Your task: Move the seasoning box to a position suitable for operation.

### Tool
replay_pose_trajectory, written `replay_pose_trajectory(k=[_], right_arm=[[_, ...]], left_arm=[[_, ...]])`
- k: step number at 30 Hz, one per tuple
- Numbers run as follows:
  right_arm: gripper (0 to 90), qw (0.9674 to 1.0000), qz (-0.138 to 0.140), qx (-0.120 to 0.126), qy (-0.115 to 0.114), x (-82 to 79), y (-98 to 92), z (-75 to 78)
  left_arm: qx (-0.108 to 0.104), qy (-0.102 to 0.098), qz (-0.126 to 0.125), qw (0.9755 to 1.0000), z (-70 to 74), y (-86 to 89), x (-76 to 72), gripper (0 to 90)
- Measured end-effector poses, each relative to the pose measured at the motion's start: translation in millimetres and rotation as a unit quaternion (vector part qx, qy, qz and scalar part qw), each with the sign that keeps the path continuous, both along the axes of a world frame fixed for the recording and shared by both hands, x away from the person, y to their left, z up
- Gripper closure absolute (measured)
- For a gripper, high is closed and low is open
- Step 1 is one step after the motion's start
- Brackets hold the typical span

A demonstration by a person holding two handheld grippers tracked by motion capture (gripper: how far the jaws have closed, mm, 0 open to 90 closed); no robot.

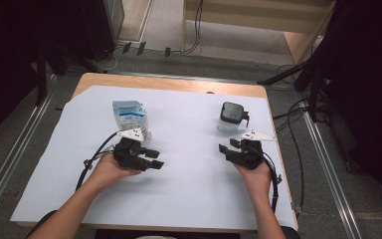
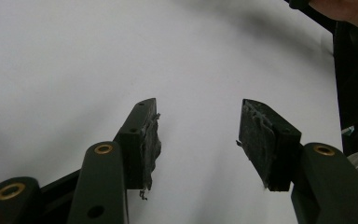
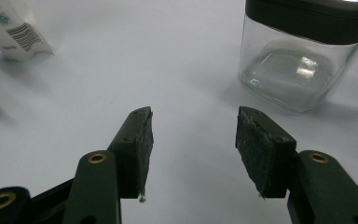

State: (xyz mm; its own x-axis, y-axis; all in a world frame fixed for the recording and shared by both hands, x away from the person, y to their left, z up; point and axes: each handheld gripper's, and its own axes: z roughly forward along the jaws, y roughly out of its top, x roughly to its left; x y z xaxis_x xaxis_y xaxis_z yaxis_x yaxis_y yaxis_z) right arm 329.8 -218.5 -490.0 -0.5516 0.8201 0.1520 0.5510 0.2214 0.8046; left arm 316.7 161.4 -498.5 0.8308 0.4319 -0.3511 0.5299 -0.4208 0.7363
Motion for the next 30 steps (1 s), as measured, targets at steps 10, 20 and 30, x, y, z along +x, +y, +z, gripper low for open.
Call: replay_pose_trajectory(k=[10,20,30], right_arm=[[47.5,1.0000,0.006,0.006,0.002,-0.7,0.3,0.3],[48.5,0.9985,0.022,0.049,-0.002,-3.2,-5.1,2.1],[48.6,0.9985,0.021,0.048,-0.014,-6.3,-7.7,2.8]], left_arm=[[0.000,0.001,0.000,1.0000,0.0,-0.4,0.2,47.8],[-0.002,0.000,-0.004,1.0000,0.5,-2.5,1.8,47.8],[-0.002,-0.001,-0.007,1.0000,1.0,-4.1,3.3,47.8]])
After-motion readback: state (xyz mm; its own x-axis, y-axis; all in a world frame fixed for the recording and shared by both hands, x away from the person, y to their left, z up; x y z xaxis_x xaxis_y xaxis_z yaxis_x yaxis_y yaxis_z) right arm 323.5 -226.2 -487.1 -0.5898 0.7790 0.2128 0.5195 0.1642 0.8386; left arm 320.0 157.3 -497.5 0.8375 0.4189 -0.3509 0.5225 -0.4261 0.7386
